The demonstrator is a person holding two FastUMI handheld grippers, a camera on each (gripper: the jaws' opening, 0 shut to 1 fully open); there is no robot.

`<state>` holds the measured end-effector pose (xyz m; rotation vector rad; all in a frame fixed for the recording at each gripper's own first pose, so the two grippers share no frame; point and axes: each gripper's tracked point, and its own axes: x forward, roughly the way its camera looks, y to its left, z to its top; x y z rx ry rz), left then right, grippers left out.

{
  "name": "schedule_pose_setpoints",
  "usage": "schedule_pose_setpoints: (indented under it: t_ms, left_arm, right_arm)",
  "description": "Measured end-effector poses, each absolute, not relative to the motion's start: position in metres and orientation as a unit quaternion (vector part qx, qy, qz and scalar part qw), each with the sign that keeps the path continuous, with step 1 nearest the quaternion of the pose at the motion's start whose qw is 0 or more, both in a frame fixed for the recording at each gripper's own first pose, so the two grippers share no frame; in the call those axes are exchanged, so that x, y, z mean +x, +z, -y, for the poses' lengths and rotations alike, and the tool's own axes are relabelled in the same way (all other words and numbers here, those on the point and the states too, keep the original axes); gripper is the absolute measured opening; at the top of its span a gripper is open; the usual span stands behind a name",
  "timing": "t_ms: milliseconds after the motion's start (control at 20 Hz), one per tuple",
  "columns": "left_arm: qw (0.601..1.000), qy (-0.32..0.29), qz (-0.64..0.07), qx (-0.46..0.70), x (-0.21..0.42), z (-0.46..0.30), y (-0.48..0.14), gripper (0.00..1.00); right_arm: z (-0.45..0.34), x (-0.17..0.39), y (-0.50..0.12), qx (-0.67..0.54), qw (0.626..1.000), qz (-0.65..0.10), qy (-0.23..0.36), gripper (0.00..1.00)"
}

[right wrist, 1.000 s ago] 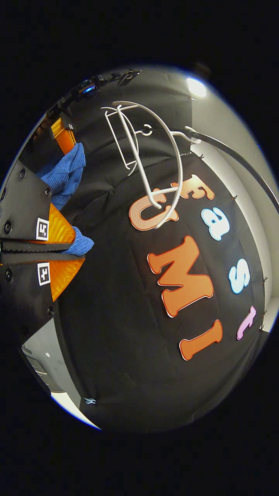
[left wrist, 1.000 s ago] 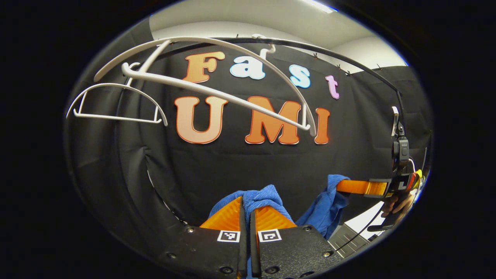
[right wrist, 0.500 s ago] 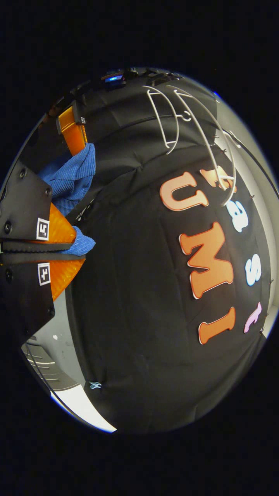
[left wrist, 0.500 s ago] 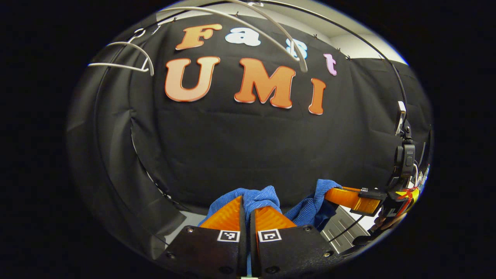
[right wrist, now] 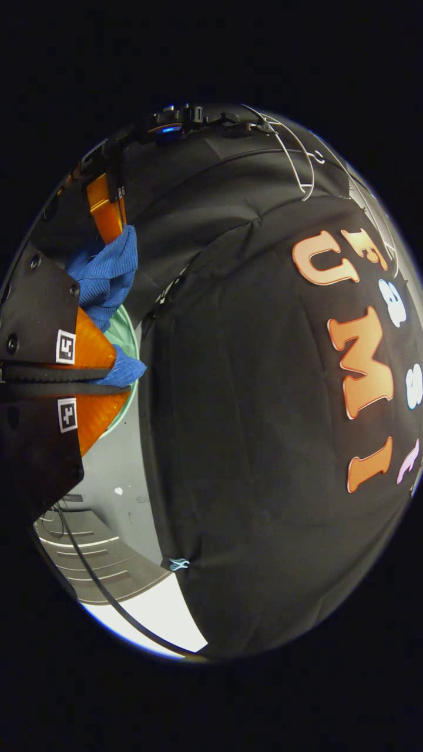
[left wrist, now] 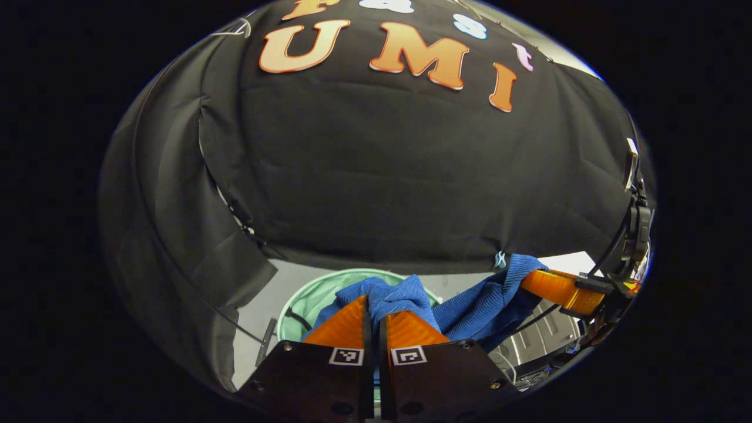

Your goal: Grasp the clothes on the hanger with both hands and then place them into the laundry hamper below.

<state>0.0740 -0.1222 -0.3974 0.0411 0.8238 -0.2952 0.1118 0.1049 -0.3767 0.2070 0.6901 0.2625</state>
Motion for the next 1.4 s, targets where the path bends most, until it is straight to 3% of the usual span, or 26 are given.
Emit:
schedule_pose_setpoints:
  t_ms: [550,650,700,750,850,950,1000,1050,1100,1150,1200,1250,1300,1350,1400]
  left_arm:
    - [0.848,-0.089,-0.522,0.03,0.025,0.085,-0.524,0.08]
    - [0.837,-0.074,-0.542,0.033,0.014,0.075,-0.536,0.11]
    - [0.836,-0.068,-0.544,0.03,0.011,0.07,-0.538,0.22]
    - [0.838,-0.064,-0.541,0.025,0.009,0.068,-0.537,0.19]
    - [0.845,-0.064,-0.53,0.032,0.011,0.066,-0.525,0.41]
    - [0.854,-0.066,-0.515,0.04,0.016,0.068,-0.513,0.55]
    - [0.857,-0.067,-0.51,0.04,0.016,0.071,-0.506,0.7]
    - [0.859,-0.067,-0.506,0.038,0.015,0.072,-0.502,0.72]
    - [0.86,-0.066,-0.505,0.034,0.013,0.075,-0.497,0.78]
    - [0.861,-0.065,-0.503,0.029,0.01,0.077,-0.493,0.74]
    - [0.863,-0.062,-0.501,0.025,0.008,0.079,-0.488,0.78]
    - [0.866,-0.052,-0.496,0.026,0.009,0.076,-0.486,0.79]
    - [0.872,-0.042,-0.487,0.031,0.012,0.072,-0.48,0.89]
    - [0.875,-0.039,-0.482,0.034,0.013,0.071,-0.479,0.99]
    - [0.877,-0.034,-0.477,0.04,0.011,0.068,-0.47,0.99]
  right_arm:
    - [-0.119,0.08,-0.494,0.083,0.887,-0.442,0.108,0.08]
    - [-0.116,0.069,-0.511,0.074,0.878,-0.462,0.097,0.14]
    - [-0.117,0.066,-0.516,0.072,0.875,-0.471,0.091,0.13]
    - [-0.114,0.064,-0.522,0.071,0.871,-0.478,0.084,0.13]
    - [-0.111,0.052,-0.527,0.075,0.865,-0.489,0.079,0.13]
    - [-0.108,0.054,-0.527,0.076,0.869,-0.483,0.075,0.31]
    - [-0.105,0.055,-0.523,0.072,0.872,-0.478,0.074,0.4]
    - [-0.102,0.057,-0.518,0.07,0.876,-0.472,0.075,0.56]
    - [-0.103,0.058,-0.515,0.068,0.878,-0.467,0.075,0.61]
    - [-0.102,0.058,-0.512,0.068,0.88,-0.465,0.074,0.61]
    - [-0.101,0.057,-0.507,0.071,0.88,-0.463,0.074,0.61]
    - [-0.102,0.055,-0.504,0.076,0.88,-0.463,0.076,0.72]
    - [-0.099,0.05,-0.5,0.075,0.88,-0.463,0.071,0.72]
    - [-0.095,0.048,-0.495,0.072,0.882,-0.461,0.068,0.86]
    - [-0.093,0.048,-0.493,0.069,0.883,-0.46,0.064,1.0]
